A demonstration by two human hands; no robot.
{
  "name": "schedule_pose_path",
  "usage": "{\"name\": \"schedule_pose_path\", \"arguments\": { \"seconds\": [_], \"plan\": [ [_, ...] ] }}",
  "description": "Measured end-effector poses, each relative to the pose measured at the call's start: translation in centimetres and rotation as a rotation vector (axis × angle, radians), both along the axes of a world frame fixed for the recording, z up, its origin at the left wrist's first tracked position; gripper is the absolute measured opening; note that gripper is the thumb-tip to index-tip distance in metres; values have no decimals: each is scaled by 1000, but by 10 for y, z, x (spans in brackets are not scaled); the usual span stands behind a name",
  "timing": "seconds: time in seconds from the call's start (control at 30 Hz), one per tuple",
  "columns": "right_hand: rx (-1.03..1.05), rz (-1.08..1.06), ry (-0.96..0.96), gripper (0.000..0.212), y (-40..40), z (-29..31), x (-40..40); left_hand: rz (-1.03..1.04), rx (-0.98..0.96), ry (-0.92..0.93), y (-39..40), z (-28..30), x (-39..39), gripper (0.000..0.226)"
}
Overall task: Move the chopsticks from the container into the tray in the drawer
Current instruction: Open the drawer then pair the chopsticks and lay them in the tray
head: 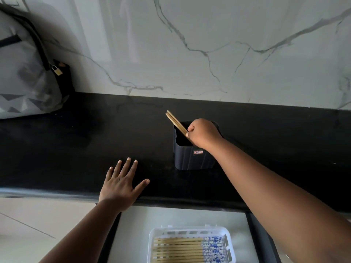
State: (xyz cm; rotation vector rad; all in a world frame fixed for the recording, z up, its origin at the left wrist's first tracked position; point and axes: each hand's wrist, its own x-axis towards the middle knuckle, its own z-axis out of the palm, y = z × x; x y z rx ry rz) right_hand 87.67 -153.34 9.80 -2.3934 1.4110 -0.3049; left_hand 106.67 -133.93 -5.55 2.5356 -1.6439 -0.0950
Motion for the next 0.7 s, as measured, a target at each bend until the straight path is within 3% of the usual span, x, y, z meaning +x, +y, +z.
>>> {"name": "schedule_pose_path", "arguments": {
  "seconds": [0.4, 0.7],
  "plan": [
    [354, 15, 11, 22, -21, -2, 7, 8, -25, -12, 1, -2, 1, 96],
    [300, 11, -38, 27, -28, 0, 1, 6, -43, -4, 1, -3, 2, 95]
  ]
}}
